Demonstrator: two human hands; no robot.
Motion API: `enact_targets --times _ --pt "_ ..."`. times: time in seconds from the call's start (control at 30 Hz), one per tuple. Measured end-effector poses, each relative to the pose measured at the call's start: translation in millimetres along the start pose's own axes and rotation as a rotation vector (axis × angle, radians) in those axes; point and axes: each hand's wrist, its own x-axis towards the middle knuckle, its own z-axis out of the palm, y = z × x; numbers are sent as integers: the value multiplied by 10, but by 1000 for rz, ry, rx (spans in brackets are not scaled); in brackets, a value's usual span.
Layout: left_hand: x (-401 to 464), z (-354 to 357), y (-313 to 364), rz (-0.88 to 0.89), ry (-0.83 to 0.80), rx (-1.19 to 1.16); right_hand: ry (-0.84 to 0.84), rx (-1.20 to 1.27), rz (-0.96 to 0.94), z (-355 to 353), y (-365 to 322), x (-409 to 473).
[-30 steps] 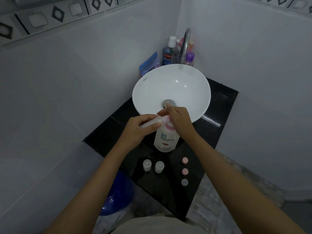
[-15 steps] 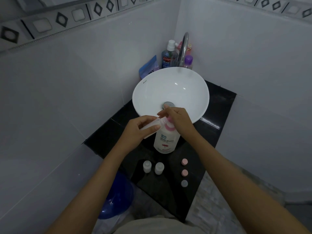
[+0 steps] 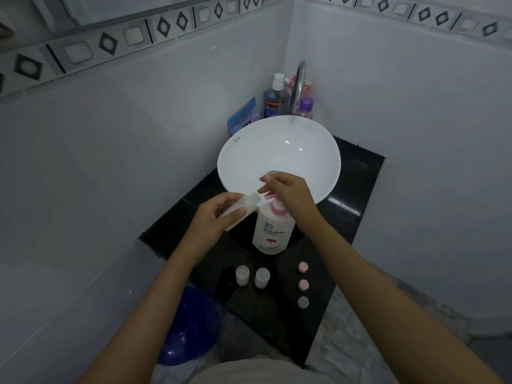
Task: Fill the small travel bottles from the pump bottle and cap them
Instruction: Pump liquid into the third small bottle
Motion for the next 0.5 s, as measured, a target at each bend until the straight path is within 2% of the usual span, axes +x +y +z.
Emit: enact_targets --times 0.3,0.5 --pt "-59 91 -109 -24 48 -26 27 88 -61 -54 -44 -69" --pt "-126 128 -170 -69 19 -69 82 112 -75 -169 36 -126"
